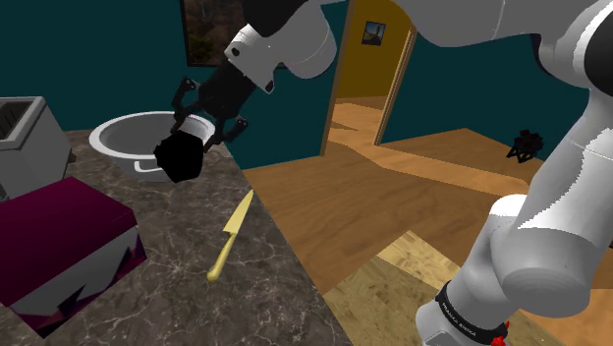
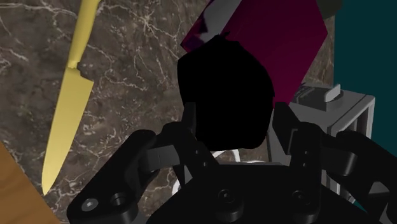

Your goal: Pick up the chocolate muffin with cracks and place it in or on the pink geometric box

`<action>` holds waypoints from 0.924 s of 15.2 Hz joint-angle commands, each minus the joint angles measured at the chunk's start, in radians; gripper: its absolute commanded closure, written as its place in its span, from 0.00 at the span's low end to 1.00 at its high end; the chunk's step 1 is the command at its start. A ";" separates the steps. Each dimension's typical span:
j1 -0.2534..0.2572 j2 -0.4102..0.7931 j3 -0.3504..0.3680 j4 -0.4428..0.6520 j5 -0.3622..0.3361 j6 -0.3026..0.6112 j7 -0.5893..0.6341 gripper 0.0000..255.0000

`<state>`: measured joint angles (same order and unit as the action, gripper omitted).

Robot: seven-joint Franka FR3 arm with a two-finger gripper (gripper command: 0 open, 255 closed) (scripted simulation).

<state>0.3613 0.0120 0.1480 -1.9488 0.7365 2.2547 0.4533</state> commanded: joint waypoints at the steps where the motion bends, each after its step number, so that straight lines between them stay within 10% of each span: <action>1: -0.002 -0.005 -0.002 0.021 -0.012 -0.021 0.018 1.00; 14: 0.088 0.206 0.055 0.352 -0.159 -0.028 0.260 1.00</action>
<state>0.4350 0.1873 0.1972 -1.6423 0.5980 2.2265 0.6819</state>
